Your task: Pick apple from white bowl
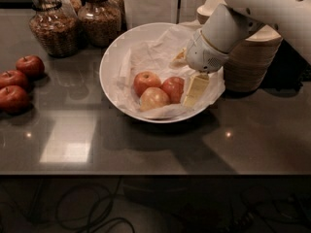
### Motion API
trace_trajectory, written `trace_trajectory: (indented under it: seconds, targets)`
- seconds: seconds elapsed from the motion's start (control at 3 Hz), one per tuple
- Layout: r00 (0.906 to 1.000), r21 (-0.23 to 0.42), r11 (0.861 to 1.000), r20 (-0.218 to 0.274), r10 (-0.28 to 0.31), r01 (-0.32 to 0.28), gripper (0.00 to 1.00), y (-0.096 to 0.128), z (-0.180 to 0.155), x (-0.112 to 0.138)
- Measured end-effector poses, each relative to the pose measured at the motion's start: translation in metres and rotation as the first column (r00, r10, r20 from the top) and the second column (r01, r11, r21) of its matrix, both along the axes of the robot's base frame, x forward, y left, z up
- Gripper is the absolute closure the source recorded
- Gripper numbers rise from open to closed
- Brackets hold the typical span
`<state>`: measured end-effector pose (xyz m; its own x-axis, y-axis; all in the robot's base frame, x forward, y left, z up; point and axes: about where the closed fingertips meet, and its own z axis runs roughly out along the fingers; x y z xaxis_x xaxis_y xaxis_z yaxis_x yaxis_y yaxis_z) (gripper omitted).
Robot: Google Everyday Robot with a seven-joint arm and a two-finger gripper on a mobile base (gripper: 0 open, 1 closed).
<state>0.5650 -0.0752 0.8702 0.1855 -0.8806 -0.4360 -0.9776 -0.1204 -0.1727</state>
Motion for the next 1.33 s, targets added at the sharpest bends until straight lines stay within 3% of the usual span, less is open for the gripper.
trace_trajectory:
  seconds: [0.33,0.67,1.0,1.33]
  targets:
    - [1.0000,0.000,1.000,0.000,0.000,0.000,0.00,0.000,0.000,0.000]
    - [0.9994,-0.034,0.999,0.033,-0.005,0.006,0.00,-0.001,0.018,0.007]
    - [0.9994,-0.034,0.999,0.034,-0.004,0.005,0.00,-0.001,0.019,0.007]
    - [0.9994,-0.034,0.999,0.034,-0.004,0.005,0.19,-0.001,0.019,0.007]
